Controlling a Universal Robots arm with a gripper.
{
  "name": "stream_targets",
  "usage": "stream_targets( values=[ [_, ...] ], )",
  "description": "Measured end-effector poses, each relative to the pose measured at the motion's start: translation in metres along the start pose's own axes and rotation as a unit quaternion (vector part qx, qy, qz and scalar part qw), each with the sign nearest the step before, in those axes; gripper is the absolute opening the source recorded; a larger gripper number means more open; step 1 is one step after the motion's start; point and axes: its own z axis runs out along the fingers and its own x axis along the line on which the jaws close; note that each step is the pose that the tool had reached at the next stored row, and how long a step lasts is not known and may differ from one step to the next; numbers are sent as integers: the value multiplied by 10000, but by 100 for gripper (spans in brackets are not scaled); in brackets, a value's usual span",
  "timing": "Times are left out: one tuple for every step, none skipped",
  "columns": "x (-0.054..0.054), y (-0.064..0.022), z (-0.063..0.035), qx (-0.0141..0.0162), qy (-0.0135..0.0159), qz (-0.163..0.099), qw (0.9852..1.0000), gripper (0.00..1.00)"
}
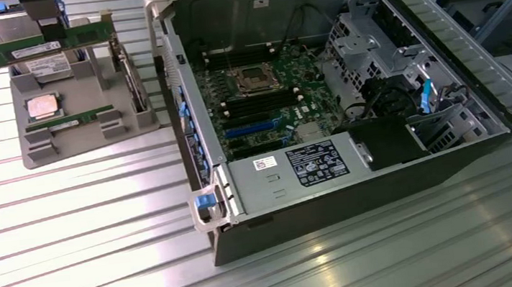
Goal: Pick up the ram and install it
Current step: 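Pick up the ram and move it above insertion slot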
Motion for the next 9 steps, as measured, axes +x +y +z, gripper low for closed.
stream_targets(
  values=[
    [4,-24,-2,0,0,0,10000,13],
    [6,-37,-2,0,0,0,10000,13],
    [9,-50,-3,0,0,0,10000,13],
    [12,-67,-4,0,0,0,10000,13],
    [14,-78,-4,0,0,0,10000,13],
    [16,-94,-4,0,0,0,10000,13],
    [19,-107,-5,0,0,0,10000,13],
    [22,-125,-6,0,0,0,10000,13],
    [25,-145,-7,0,0,0,10000,13]
  ],
)
